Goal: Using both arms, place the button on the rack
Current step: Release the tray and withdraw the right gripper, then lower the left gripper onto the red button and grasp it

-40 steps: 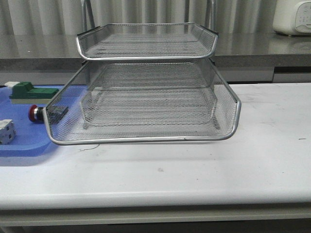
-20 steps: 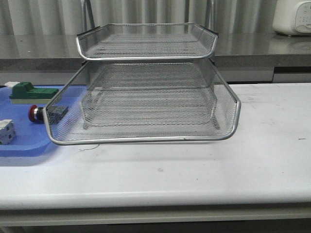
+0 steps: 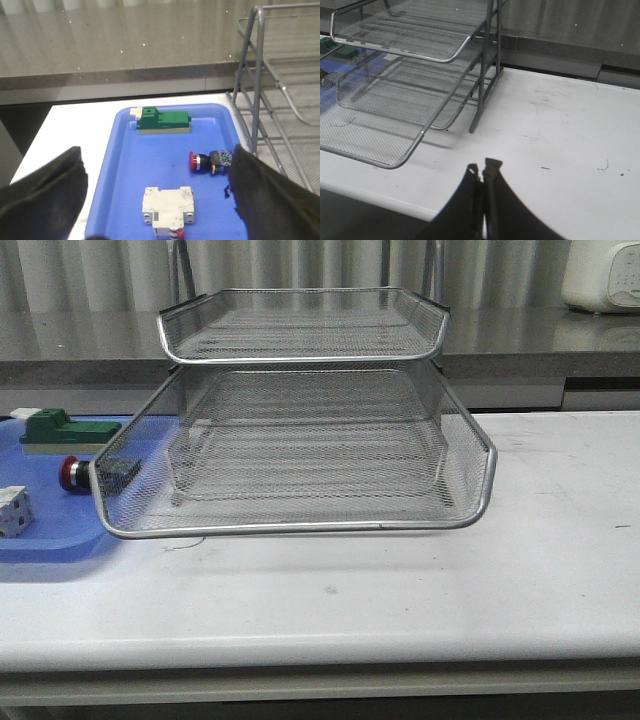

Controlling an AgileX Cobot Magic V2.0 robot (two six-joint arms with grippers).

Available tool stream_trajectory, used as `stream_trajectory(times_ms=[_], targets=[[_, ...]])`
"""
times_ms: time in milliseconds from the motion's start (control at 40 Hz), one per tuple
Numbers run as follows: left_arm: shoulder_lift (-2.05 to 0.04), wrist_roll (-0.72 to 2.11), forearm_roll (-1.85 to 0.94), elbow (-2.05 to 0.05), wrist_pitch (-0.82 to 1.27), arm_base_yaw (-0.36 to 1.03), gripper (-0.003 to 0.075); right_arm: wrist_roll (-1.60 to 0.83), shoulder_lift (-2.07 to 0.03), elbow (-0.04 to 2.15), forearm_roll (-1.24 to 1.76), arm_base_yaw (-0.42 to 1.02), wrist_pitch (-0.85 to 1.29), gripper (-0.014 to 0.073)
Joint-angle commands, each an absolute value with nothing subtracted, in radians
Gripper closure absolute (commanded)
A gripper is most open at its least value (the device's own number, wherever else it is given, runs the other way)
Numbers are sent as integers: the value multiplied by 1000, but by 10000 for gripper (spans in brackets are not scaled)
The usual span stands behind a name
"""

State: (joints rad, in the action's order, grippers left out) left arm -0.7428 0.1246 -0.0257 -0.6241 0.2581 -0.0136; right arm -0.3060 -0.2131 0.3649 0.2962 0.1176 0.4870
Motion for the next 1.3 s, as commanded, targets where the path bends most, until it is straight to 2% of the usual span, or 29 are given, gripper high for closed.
stream_trajectory(times_ms=[0, 175, 550, 651, 851, 976, 1276], targets=[[-872, 214, -31, -754, 266, -4, 175, -304, -223, 389, 308, 121, 406, 654], [-1114, 383, -31, -934, 410, 30, 175, -304, -223, 389, 308, 121, 406, 654], [-1596, 683, -147, -1414, 862, 34, 171, -304, -223, 389, 308, 121, 406, 654], [-1705, 718, -181, -1533, 909, 34, 158, -304, -223, 389, 308, 121, 406, 654], [-1882, 745, -191, -1705, 987, 36, 52, -304, -223, 389, 308, 121, 406, 654], [-1978, 756, -191, -1789, 1066, 36, 45, -304, -223, 389, 308, 121, 406, 654], [-2128, 766, -192, -1906, 1097, 43, 45, -304, -223, 389, 308, 121, 406, 654]])
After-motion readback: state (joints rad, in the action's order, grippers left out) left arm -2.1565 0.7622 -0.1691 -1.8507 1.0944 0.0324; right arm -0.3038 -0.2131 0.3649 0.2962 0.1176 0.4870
